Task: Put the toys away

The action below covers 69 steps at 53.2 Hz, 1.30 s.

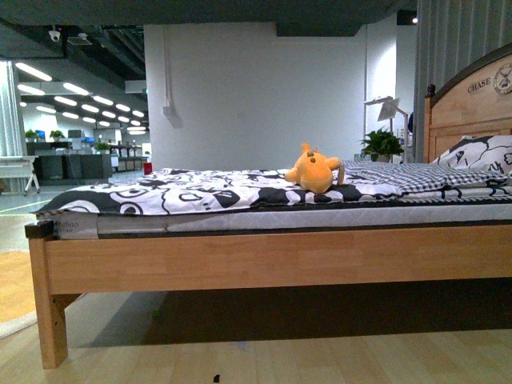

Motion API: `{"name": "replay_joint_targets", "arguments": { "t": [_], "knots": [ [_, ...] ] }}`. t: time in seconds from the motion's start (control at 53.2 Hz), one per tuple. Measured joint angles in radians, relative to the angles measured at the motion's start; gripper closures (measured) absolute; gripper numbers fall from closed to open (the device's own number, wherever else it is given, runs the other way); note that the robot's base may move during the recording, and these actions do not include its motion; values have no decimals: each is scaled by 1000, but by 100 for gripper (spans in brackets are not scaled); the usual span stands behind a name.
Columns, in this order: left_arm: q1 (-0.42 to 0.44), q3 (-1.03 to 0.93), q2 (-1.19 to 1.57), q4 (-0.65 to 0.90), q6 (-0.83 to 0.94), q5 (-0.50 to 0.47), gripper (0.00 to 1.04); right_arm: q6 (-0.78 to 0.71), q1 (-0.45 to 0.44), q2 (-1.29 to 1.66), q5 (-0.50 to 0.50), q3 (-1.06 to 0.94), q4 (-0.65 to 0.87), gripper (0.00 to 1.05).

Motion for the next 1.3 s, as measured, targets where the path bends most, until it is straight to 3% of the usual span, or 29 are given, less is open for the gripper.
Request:
{"name": "replay_joint_targets", "arguments": {
  "t": [1.298],
  "knots": [
    [0,0,0,0,0,0,6,0,0,0,0,0,0,0]
  ]
}}
